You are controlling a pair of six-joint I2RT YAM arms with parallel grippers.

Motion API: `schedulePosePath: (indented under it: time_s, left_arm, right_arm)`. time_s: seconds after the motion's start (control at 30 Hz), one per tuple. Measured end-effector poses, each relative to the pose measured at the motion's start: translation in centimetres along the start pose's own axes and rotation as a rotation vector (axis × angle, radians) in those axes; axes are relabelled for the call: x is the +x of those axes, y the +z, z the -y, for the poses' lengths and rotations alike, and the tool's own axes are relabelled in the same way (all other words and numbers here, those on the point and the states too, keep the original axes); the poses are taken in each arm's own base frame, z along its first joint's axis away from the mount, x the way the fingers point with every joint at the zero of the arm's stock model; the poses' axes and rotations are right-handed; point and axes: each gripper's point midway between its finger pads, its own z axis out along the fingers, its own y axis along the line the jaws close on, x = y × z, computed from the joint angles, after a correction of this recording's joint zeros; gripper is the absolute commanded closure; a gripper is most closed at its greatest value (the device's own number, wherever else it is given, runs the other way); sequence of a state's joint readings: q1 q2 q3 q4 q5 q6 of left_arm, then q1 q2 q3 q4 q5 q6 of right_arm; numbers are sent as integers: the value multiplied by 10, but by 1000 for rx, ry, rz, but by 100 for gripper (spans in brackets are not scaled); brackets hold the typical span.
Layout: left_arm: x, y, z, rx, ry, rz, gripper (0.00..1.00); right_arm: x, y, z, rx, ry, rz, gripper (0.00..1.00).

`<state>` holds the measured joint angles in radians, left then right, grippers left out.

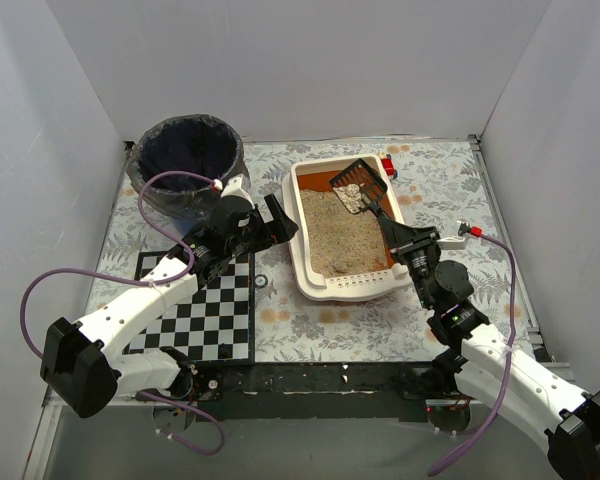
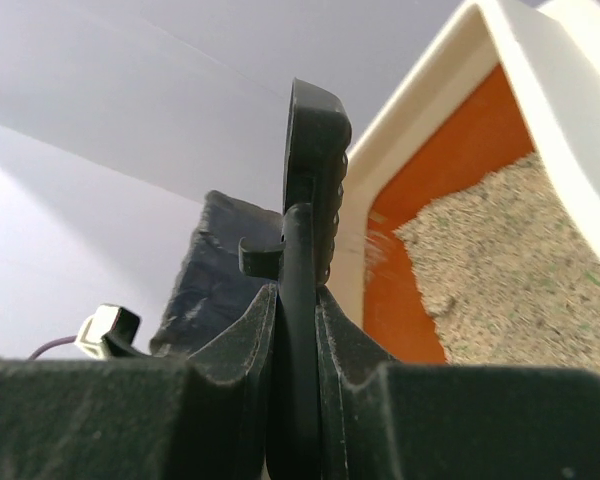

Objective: Clean the litter box

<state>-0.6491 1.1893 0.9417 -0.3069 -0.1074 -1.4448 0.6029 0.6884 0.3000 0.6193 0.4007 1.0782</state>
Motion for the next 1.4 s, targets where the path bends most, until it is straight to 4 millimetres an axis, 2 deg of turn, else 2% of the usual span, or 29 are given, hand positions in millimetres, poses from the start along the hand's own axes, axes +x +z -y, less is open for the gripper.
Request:
schedulePosePath:
  time_s: [0.1, 0.43, 0.67, 0.77, 0.9, 1.0, 1.2, 1.33, 1.4]
  left_arm:
    - [0, 0, 0, 1, -2, -1, 2]
    - [1, 0, 1, 5, -3, -4, 2]
    - [4, 3, 0, 2, -1, -16, 2]
    - [5, 4, -1, -1, -1, -19, 2]
    - [5, 5, 0, 0, -1, -20, 2]
    - [5, 8, 0, -7, 0, -29, 2]
    - [5, 8, 0, -8, 0, -29, 2]
    - [6, 9, 0, -9, -3, -32, 2]
    - [7, 9, -1, -12, -5, -35, 2]
  right_arm:
    - [5, 0, 13, 59, -5, -14, 99]
    - [6, 2, 9, 36, -27, -21, 99]
    - [9, 3, 16, 72, -9, -28, 99]
    - [7, 1, 27, 137, 41, -15, 99]
    - [18, 6, 26, 123, 86, -55, 99]
    - [23, 5, 39, 256, 159, -77, 99]
    - [10, 0, 27, 271, 277, -37, 99]
    - [18, 3, 35, 306, 323, -53, 99]
    - [22, 4, 45, 349, 327, -59, 99]
